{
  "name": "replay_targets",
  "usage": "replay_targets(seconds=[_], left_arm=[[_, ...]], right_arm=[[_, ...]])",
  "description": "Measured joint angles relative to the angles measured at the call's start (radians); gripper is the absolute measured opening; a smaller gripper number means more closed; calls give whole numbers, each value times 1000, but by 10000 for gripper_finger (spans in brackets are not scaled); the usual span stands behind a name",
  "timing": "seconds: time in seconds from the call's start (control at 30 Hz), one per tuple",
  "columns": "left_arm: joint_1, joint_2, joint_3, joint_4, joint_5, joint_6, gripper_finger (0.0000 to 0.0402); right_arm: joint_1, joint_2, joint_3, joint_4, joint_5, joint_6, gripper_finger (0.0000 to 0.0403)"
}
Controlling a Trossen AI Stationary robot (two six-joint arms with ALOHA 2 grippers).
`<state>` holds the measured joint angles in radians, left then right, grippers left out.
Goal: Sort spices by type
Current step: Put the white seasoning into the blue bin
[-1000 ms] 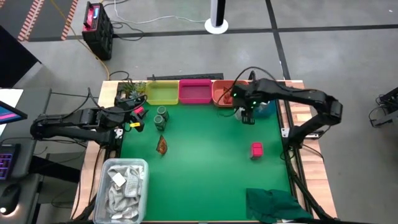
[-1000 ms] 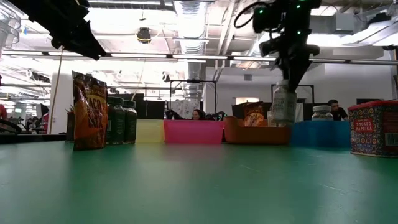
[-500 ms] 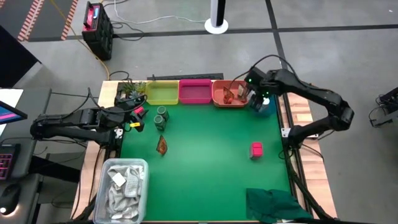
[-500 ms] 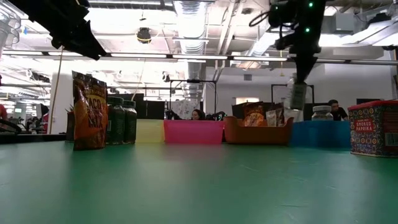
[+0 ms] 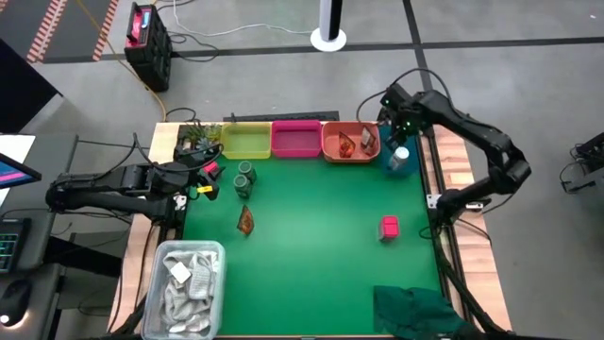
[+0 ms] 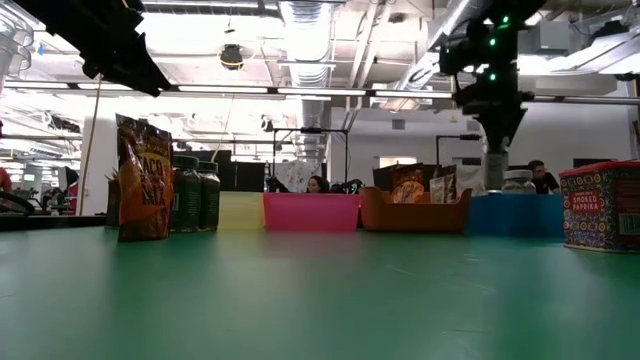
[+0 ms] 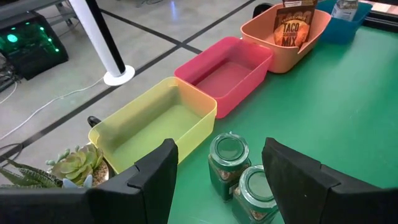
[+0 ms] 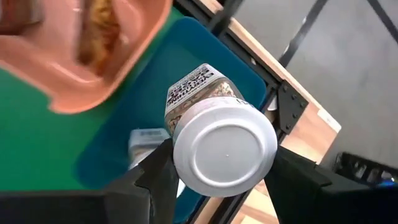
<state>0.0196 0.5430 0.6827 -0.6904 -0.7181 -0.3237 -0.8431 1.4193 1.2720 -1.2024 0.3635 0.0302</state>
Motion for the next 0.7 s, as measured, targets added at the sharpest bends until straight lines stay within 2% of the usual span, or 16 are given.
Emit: replay_targets(seconds=[0.23, 0.47, 0.7], left_arm=[[0, 0, 0, 0, 0, 0, 224], [0, 0, 0, -1, 0, 1, 224], [0, 0, 0, -1, 0, 1, 224]], right_arm=[[-78, 102, 0, 42, -106, -36, 225], [-97, 188, 0, 53, -126, -54, 228], [-95, 222, 0, 52, -134, -62, 259]])
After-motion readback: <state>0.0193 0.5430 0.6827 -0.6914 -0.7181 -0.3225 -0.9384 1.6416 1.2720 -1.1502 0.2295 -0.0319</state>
